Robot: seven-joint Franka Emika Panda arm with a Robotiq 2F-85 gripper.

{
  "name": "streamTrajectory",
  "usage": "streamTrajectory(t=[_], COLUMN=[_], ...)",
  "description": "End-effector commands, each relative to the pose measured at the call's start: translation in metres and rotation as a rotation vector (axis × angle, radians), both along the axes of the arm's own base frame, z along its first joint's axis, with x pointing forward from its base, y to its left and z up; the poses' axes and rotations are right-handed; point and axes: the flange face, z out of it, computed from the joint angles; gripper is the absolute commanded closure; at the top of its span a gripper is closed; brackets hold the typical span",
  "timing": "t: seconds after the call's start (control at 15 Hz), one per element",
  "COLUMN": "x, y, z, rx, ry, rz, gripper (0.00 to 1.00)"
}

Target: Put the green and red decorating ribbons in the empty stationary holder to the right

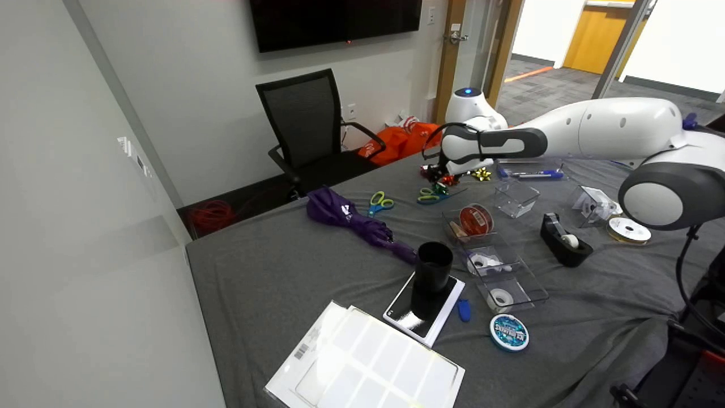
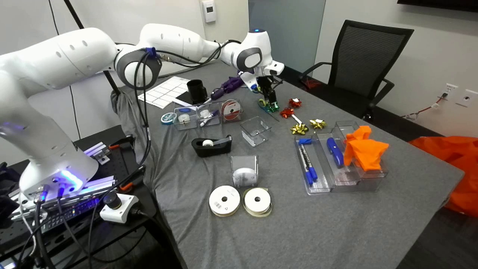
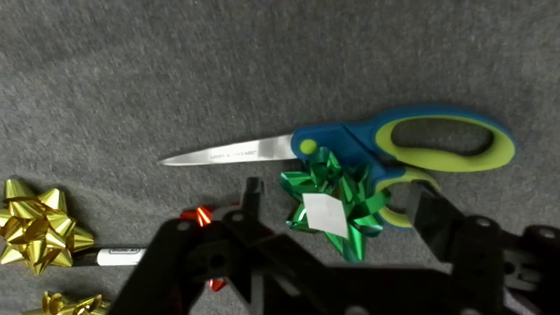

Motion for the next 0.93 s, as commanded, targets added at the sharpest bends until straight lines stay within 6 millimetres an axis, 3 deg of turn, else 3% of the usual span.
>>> streamTrajectory(t=[0.0,0.53,0.87], x=[0.000,0.000,0.002], y=[0.000,-0.002,-0.005], z=[-0.005,-0.003,0.021], rx=[-0.039,-0.044,-0.033], ry=[0.006,0.011,0.008], rz=[-0.016,-0.016,0.012], gripper=[0.45,0.99,1.00])
